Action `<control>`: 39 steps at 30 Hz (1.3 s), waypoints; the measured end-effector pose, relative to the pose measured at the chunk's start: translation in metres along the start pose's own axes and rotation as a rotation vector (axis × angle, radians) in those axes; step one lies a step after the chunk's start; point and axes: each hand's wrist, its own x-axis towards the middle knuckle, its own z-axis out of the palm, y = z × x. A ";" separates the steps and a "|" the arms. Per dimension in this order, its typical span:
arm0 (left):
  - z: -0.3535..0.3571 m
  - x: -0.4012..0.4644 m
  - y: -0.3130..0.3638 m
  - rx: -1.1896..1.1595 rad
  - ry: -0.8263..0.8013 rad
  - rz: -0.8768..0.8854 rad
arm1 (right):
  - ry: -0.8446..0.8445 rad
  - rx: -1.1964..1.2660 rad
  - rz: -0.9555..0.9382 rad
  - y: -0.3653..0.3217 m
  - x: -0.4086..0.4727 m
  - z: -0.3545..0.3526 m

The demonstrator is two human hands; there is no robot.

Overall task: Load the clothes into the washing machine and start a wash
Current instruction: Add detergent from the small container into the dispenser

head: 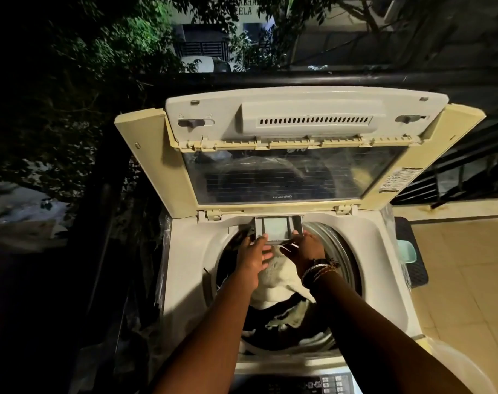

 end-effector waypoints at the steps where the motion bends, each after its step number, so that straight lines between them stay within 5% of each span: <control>1: -0.001 -0.001 0.001 0.041 0.000 0.003 | -0.008 -0.001 0.019 0.000 -0.001 0.000; 7: 0.000 0.001 0.002 0.144 0.108 0.103 | -0.034 -0.295 -0.061 -0.005 -0.008 -0.008; 14: 0.005 0.014 -0.046 0.058 0.387 0.203 | -0.068 -0.807 -0.465 0.010 -0.032 -0.037; 26: 0.017 -0.059 -0.053 0.553 0.249 0.542 | -0.231 -1.268 -0.812 -0.002 -0.056 -0.077; 32: 0.049 -0.074 -0.039 1.102 0.106 0.852 | -0.084 -1.592 -0.976 -0.034 -0.060 -0.105; 39: 0.127 -0.076 -0.027 1.319 -0.007 0.997 | 0.016 -1.670 -1.008 -0.096 -0.048 -0.190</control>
